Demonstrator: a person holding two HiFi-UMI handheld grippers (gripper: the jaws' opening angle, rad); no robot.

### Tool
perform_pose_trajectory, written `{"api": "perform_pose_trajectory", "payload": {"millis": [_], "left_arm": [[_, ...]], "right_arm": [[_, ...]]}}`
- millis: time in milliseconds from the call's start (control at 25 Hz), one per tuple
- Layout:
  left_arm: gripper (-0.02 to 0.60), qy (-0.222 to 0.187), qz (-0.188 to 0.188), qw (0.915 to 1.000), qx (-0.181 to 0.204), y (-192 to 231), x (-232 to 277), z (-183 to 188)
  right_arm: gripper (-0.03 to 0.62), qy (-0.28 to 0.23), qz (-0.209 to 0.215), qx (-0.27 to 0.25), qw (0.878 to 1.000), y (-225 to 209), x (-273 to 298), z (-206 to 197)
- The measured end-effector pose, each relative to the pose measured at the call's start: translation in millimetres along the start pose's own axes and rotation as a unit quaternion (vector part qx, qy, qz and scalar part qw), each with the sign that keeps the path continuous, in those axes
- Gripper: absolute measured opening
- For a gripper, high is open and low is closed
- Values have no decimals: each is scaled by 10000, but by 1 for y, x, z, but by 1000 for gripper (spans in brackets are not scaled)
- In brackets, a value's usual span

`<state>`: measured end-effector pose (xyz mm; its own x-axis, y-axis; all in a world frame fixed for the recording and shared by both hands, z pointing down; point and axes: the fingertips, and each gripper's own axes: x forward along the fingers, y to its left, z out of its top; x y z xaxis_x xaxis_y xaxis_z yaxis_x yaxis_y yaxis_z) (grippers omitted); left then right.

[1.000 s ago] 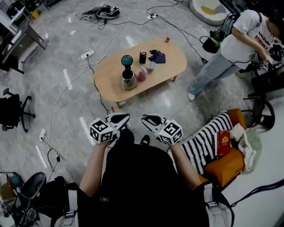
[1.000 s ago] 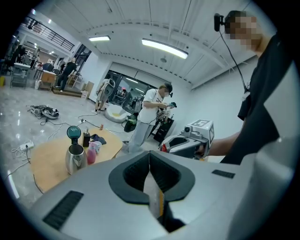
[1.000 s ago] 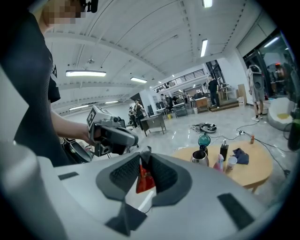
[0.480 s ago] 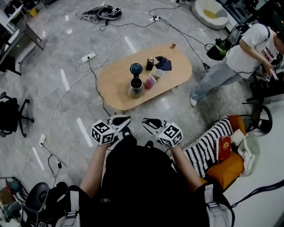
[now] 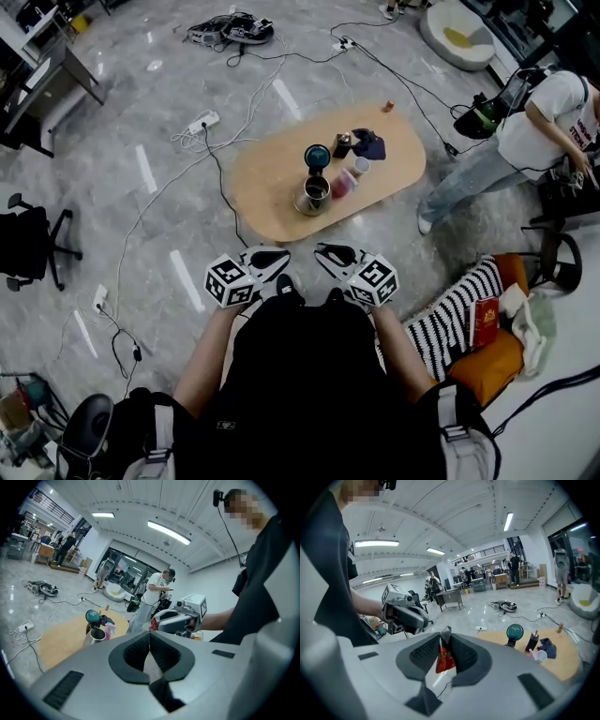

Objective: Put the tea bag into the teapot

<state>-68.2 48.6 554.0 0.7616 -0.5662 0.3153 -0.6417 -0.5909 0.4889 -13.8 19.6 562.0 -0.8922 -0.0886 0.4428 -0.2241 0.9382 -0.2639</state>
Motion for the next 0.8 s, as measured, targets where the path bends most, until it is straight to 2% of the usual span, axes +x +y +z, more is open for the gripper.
{"api": "perform_pose_trajectory", "payload": {"millis": [240,440,800], "left_arm": [[9,-494,203,9978,-385,14,-27,-7],[9,-452,315,9970,-547,20,-32,-21],[9,-535,559,9949,-651,48,-26,-5]], "right_arm": [[80,185,143,-242,9994,-7,27,9],[80,242,208,-274,9991,-14,36,11],[80,344,449,-337,9978,-36,55,17]]}}
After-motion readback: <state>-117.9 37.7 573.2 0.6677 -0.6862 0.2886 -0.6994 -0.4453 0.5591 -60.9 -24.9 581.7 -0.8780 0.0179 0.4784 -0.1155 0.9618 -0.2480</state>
